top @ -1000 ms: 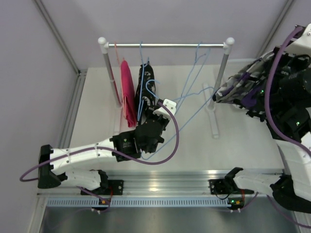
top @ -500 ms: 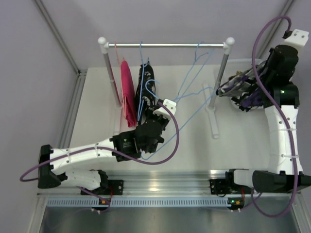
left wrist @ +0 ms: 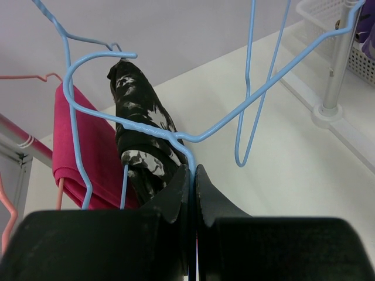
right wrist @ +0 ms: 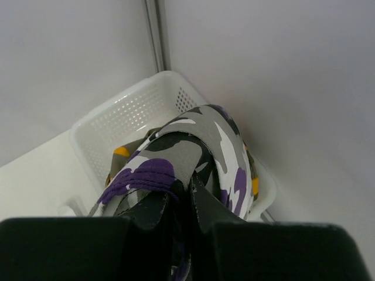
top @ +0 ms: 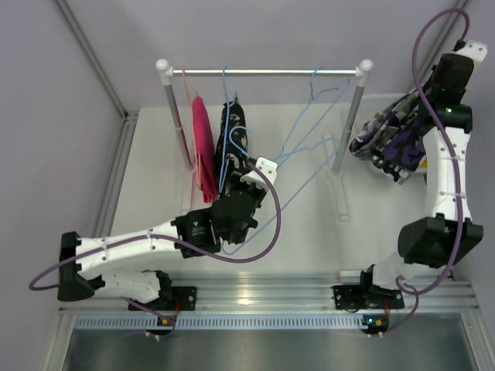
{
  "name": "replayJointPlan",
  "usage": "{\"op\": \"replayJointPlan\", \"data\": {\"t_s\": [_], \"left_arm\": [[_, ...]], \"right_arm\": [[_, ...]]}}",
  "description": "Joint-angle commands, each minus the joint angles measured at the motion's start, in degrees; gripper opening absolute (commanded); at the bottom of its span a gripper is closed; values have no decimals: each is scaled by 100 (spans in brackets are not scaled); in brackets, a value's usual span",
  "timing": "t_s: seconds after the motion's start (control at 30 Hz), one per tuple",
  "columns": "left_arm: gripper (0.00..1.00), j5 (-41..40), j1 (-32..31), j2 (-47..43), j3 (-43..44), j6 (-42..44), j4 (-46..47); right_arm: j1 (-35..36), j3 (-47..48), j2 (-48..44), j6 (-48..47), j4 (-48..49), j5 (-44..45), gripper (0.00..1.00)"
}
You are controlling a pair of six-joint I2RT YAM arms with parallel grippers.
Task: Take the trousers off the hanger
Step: Place the trousers in the bin.
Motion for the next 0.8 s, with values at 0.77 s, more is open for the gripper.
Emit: {"op": "replayJointPlan", "data": {"t_s": [0.77], "left_arm": [[0,94,212,192,70,-117,163]], "right_arm": [[-776,2529,4615,745,560,-1447,0]]}}
